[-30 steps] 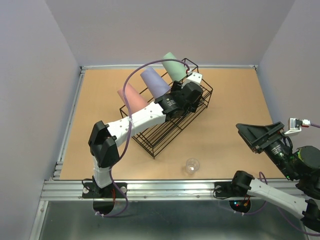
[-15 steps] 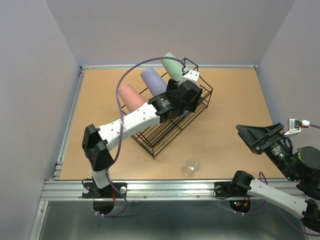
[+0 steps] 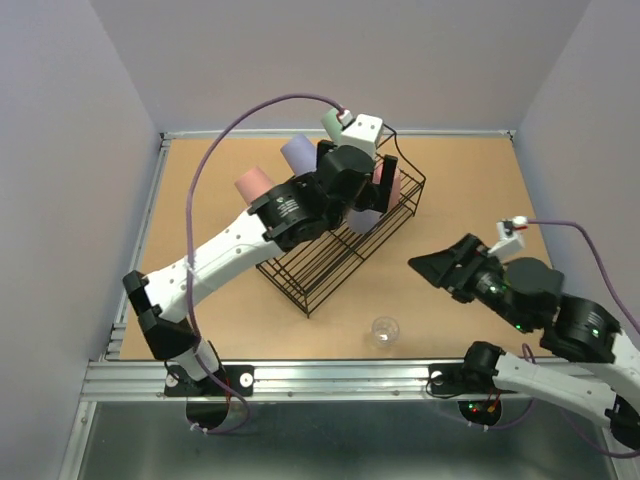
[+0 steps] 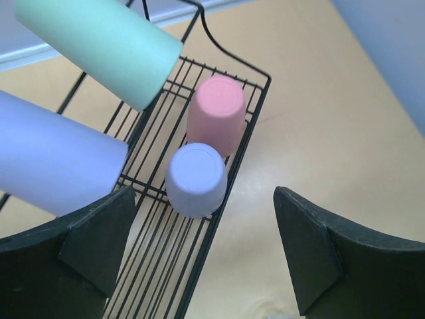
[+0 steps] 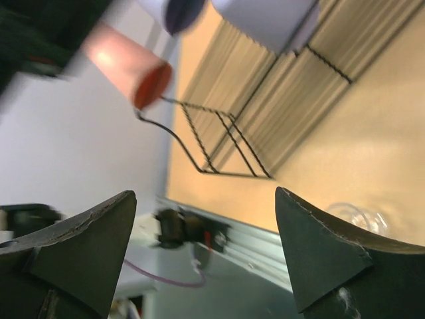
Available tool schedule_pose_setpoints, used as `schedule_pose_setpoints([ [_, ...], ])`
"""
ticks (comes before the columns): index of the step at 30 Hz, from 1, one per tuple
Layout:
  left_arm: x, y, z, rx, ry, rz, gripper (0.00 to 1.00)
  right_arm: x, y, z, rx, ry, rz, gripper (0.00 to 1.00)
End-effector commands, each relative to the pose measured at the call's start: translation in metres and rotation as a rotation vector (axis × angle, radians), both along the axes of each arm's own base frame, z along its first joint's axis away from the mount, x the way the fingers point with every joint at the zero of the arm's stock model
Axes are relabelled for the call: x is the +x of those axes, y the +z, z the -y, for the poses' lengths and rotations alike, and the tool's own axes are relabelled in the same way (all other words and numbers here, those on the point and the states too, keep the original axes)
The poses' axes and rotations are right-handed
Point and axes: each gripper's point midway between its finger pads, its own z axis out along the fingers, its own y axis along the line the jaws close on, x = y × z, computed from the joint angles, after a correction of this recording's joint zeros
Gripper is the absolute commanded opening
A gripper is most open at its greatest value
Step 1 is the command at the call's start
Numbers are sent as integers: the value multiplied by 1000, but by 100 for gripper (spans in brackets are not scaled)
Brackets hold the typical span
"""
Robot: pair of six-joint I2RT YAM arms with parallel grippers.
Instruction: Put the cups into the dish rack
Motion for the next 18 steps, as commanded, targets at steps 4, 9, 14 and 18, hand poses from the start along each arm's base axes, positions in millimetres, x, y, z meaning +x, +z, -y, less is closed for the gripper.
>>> schedule_pose_setpoints([
  [4,-36,90,-65,-224,37,89,96,8,-55,-62,-274,189,-131,89],
  [9,-59,85,-103,-293,71,56,96,6,-108,-98,-409,319,-255,88],
  [14,-79,72,-130,-375,99,-1,96,2,-142,-112,-433,362,-335,85],
  [18,-97,60,-150,-439,109,-55,96,2,-155,-115,-450,366,-362,85],
])
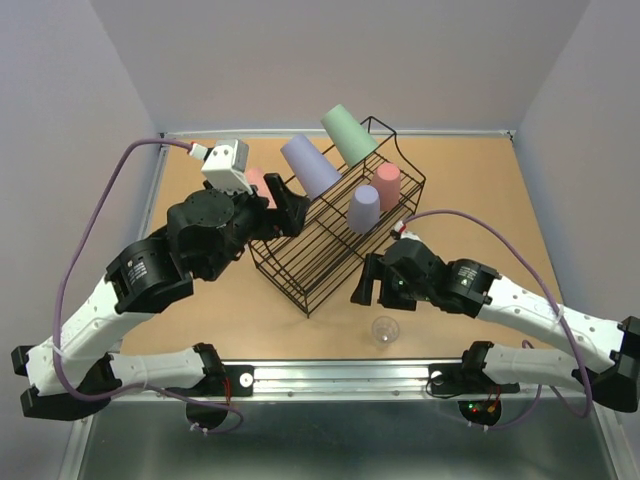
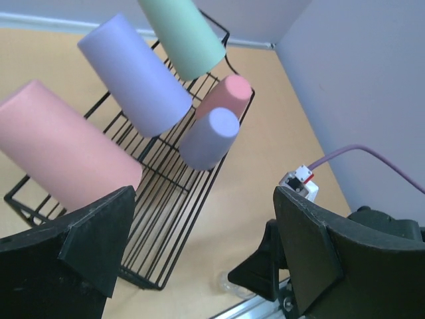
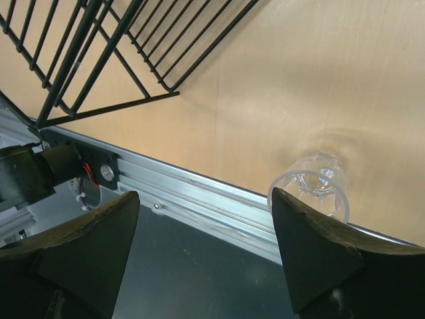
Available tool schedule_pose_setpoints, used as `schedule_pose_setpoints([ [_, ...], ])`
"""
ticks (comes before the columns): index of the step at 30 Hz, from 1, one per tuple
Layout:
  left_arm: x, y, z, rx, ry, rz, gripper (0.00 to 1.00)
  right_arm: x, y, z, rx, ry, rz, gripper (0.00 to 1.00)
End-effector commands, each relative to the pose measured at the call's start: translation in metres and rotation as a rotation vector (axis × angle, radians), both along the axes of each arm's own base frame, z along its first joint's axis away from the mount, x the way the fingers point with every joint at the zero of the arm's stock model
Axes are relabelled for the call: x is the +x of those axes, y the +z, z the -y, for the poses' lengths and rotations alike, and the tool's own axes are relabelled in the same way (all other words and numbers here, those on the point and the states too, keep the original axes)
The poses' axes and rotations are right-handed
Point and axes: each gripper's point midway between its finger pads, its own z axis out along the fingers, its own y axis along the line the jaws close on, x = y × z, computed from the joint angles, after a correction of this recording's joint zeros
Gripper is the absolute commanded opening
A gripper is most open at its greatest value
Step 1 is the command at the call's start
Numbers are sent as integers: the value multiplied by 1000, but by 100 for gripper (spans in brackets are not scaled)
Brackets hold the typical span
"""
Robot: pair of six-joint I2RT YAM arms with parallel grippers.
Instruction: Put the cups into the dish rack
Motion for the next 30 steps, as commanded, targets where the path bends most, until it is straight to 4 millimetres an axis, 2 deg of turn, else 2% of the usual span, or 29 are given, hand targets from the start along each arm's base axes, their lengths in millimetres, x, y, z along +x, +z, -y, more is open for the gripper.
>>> schedule_pose_setpoints([
  [1,-11,-20,-10,-55,16,-80,96,-3,-3,-13,40,41,-3,85],
  [7,-23,-32,-16,-83,-4,-123,96,-10,-29,-12,26,52,-51,84],
  [14,-28,-32,-18,-100,-14,-134,95,-17,-49,-11,20,53,-96,82],
  [20,-30,-35,-18,-102,-19,-147,94,-26,-61,-14,23,61,-131,80],
  [27,-31,-39,-19,-106,-21,-155,93,-45,-80,-19,-21,77,-171,78],
  [30,-32,-39,-19,-108,-23,-155,93,-50,-86,-19,-34,68,-182,74],
])
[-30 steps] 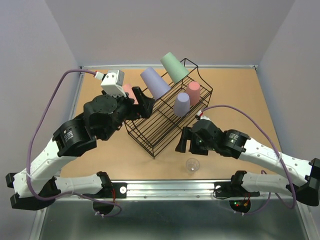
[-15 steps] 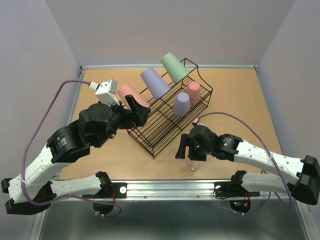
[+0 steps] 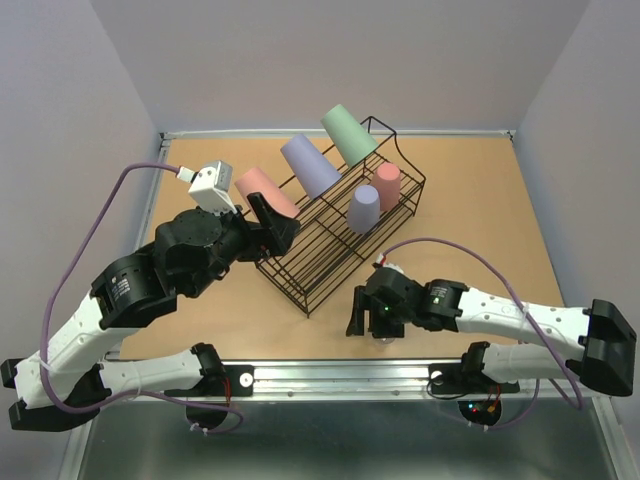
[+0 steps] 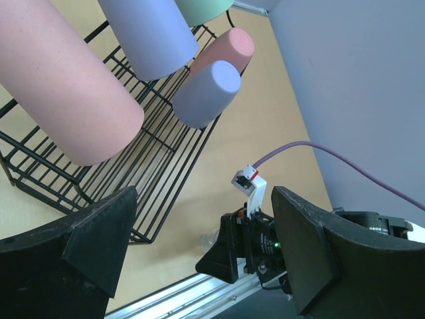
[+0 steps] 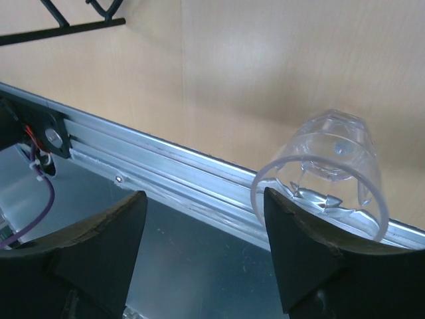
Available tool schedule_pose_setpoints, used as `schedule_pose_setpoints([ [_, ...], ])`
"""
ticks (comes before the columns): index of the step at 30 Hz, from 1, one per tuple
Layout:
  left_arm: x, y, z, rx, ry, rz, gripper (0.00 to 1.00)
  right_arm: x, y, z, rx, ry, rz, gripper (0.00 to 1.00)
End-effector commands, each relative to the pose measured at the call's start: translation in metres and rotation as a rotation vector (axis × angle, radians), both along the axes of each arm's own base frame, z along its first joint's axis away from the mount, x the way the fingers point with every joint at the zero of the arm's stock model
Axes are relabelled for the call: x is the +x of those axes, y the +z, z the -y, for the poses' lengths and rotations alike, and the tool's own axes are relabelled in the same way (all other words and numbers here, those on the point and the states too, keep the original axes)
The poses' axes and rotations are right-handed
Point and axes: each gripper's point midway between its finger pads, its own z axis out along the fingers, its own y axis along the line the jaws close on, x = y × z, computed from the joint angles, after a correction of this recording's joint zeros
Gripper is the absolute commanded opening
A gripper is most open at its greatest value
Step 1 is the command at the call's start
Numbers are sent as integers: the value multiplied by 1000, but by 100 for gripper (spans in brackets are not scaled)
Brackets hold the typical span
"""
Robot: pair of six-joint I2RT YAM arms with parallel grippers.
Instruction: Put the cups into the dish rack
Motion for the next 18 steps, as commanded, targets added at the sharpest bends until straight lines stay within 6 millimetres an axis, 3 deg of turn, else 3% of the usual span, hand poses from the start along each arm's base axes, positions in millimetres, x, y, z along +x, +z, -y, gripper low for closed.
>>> schedule_pose_setpoints([
  [1,-1,1,0,-20,-1,4,93,-3,-8,-4,3,-21,4,73],
  [10,-3,-2,-1,-13,-8,-3,93,-1,-25,2,-138,-37,-1,56],
  [18,-4,-3,-2,-8,-9,-1,92,3,-26,2,-182,-42,12,17],
])
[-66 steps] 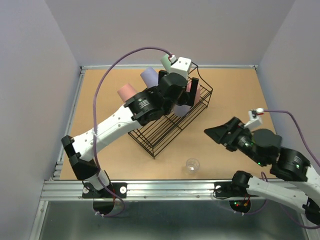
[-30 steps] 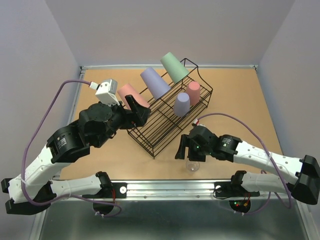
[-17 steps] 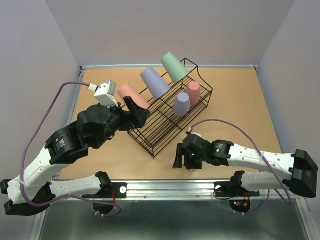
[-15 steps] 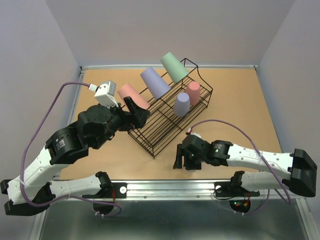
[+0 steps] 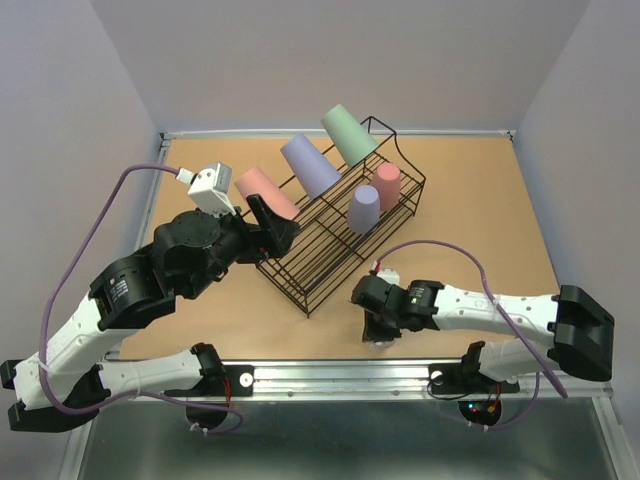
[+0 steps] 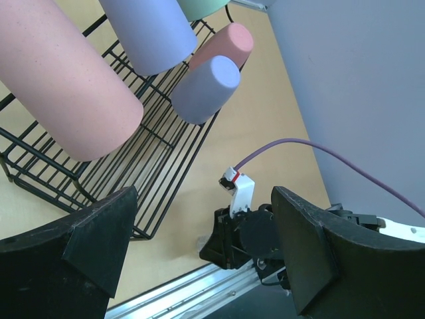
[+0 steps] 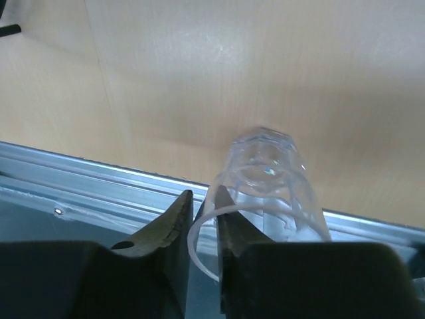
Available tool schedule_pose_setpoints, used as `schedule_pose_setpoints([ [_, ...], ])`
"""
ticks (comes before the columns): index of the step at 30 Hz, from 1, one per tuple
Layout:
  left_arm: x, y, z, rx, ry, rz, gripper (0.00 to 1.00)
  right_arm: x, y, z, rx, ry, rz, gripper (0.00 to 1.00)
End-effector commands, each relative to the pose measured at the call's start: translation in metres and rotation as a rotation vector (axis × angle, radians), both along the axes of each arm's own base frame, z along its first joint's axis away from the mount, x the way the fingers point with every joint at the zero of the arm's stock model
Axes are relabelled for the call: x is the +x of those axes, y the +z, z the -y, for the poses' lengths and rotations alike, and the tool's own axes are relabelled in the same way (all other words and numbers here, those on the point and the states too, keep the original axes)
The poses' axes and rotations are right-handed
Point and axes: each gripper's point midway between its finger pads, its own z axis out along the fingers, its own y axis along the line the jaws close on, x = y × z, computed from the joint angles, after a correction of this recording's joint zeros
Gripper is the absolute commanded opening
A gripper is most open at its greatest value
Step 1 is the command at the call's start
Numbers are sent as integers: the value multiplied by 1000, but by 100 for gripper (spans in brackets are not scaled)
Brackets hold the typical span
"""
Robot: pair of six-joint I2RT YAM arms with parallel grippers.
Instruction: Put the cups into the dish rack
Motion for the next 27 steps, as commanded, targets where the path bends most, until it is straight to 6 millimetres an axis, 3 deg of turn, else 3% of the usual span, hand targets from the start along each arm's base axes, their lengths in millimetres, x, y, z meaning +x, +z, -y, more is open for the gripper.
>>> schedule_pose_setpoints([
  [1,-1,-2,-1,-4,2,6,92,10,17,-9,14,-15,48,12],
  [3,0,-2,0,-2,0,5,92,9,19,-9,13,-11,50,0],
  [8,1,-6,5,2,-8,0,92,13,33,-4,0,-12,79,1],
  [11,1,-5,8,-1,-15,0,92,22,59,-1,6,-29,133,0],
  [14,3,2,13,-8,-21,4,92,31,95,7,20,-65,207,0],
  [15,4,3,18,-9,-30,0,92,33,115,13,44,-93,230,0],
  [16,4,7,20,-16,-36,4,92,36,119,17,31,-117,242,1],
  [19,5,30,32,-61,-65,28,92,48,159,31,147,-226,344,0],
  [22,5,54,47,-103,-96,57,91,50,211,41,398,-309,429,0],
  [23,5,63,51,-124,-107,67,91,51,218,45,451,-325,457,0],
  [24,5,67,64,-140,-138,70,89,50,249,54,607,-370,496,0],
  [26,3,71,81,-172,-185,71,86,48,264,61,721,-393,523,1],
  [27,2,71,90,-192,-209,65,86,44,282,74,821,-406,550,0],
])
